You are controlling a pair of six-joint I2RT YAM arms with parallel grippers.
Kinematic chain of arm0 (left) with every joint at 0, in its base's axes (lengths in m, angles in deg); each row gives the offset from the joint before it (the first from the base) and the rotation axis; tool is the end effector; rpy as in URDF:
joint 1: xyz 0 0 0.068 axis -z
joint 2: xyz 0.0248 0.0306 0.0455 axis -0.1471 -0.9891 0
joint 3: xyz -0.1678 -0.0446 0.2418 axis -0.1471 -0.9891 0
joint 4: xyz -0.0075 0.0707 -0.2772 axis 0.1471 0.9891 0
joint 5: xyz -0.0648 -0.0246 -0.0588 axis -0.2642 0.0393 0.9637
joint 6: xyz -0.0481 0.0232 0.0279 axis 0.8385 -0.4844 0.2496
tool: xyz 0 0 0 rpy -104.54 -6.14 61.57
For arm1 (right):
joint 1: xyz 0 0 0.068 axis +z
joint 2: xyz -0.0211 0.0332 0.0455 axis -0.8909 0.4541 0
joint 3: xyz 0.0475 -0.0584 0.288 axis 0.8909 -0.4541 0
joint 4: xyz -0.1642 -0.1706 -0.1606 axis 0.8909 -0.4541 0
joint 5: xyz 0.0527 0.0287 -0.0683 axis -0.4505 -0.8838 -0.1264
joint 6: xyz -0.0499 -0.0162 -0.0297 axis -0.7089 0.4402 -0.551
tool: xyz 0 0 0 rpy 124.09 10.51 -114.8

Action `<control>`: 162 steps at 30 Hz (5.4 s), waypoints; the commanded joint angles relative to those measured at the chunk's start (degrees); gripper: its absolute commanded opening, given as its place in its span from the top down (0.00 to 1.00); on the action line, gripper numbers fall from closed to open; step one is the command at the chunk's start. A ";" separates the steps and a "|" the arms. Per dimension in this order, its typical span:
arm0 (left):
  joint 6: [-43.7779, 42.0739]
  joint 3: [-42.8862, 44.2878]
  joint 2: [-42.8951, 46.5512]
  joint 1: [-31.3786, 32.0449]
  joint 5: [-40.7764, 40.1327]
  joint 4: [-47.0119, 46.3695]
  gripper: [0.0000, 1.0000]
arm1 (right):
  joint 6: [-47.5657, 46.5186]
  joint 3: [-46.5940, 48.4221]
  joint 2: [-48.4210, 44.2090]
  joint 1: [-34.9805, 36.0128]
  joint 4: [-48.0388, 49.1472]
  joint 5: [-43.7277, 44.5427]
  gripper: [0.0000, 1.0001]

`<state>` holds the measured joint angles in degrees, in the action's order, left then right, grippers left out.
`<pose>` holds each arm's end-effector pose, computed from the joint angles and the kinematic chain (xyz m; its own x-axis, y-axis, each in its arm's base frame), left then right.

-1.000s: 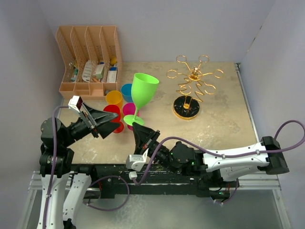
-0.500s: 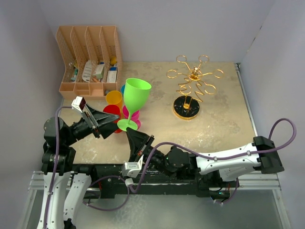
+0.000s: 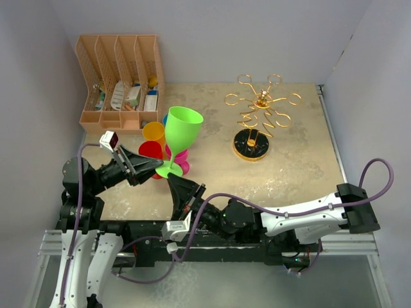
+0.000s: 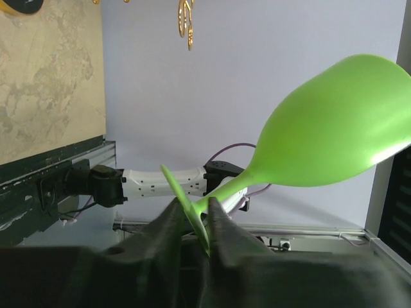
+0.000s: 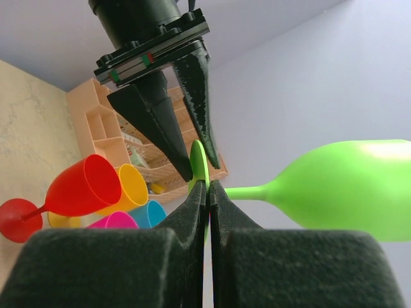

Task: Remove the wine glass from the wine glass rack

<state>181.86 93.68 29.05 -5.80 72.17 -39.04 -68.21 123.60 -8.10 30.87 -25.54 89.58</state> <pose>0.1061 -0.0397 0.3775 -0.8051 -0.5875 0.0820 -0.0839 -0.0241 -0.9962 0.0028 0.3230 0.3762 0.8175 -0.3034 -0.4895 -0.2918 0.5147 -0.8062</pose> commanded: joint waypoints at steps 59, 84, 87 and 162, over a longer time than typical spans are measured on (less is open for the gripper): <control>-20.66 -5.76 9.89 -0.03 -7.74 -7.12 1.00 | 89.55 73.98 1.97 -20.56 -103.16 -13.21 0.48; -35.04 8.66 6.78 -0.02 -31.68 29.57 0.46 | 92.10 69.43 5.14 -20.53 -104.89 -14.50 1.00; -38.95 16.16 6.38 -0.02 -49.03 43.38 0.45 | 93.27 67.46 4.50 -20.56 -105.40 -13.86 1.00; -39.40 16.39 14.56 -0.02 -57.72 49.06 0.44 | 89.28 47.31 4.95 -31.12 -76.48 -29.47 0.37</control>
<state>144.11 109.66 43.71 -5.80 14.41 13.05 21.19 177.26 4.22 -0.36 -110.76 62.93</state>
